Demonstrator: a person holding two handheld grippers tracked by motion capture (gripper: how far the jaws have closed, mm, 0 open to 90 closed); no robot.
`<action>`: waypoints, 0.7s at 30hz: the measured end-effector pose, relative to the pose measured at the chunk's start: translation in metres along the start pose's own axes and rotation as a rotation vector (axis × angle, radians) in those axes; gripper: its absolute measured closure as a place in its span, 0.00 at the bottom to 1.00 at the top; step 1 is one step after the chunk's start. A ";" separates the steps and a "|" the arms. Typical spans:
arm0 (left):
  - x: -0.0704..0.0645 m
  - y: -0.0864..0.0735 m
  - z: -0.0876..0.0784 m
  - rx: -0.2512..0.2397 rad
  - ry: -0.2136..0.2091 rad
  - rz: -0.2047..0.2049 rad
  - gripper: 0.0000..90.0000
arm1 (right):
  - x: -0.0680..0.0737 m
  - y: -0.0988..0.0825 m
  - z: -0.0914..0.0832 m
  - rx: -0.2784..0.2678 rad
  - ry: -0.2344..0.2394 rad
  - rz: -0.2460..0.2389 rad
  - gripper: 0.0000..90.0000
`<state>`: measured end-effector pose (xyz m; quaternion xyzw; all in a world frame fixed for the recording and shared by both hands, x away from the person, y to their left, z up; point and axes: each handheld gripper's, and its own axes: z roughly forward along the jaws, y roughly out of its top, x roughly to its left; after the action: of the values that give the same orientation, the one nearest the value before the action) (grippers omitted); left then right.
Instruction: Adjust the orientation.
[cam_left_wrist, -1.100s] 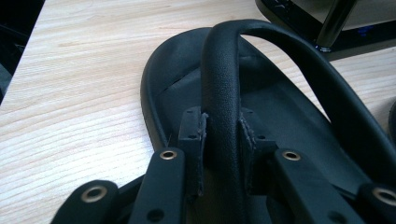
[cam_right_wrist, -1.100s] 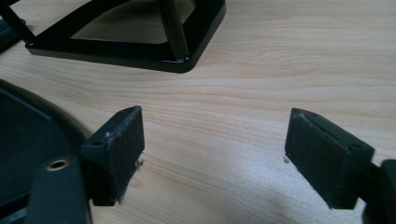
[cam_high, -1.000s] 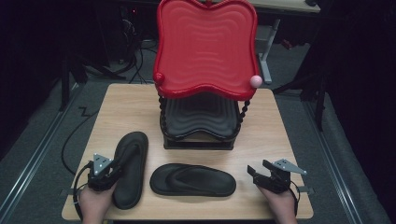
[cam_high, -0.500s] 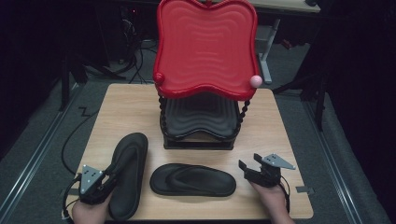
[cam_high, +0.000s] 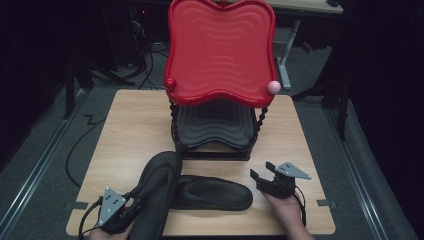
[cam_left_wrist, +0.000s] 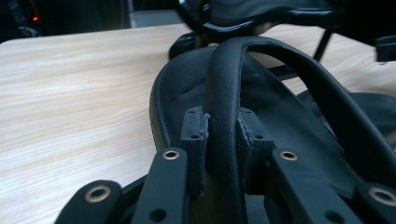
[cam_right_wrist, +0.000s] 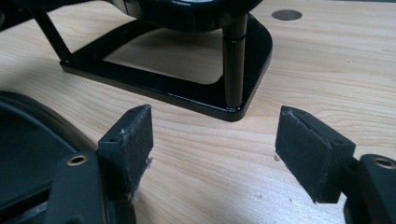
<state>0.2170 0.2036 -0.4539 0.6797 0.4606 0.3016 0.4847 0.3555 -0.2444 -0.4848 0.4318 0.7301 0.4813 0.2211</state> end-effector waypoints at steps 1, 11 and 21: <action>-0.003 0.001 0.000 -0.006 -0.014 0.004 0.84 | 0.000 0.000 -0.001 -0.006 0.000 0.001 0.31; -0.022 0.018 0.010 -0.069 -0.092 0.025 0.84 | 0.022 0.001 -0.020 -0.039 0.040 -0.012 0.30; -0.047 0.039 0.034 -0.107 -0.124 0.066 0.84 | 0.060 0.024 -0.040 -0.128 0.114 -0.019 0.30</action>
<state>0.2409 0.1437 -0.4272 0.6851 0.3901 0.2990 0.5376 0.3039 -0.2100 -0.4402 0.3816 0.7134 0.5487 0.2107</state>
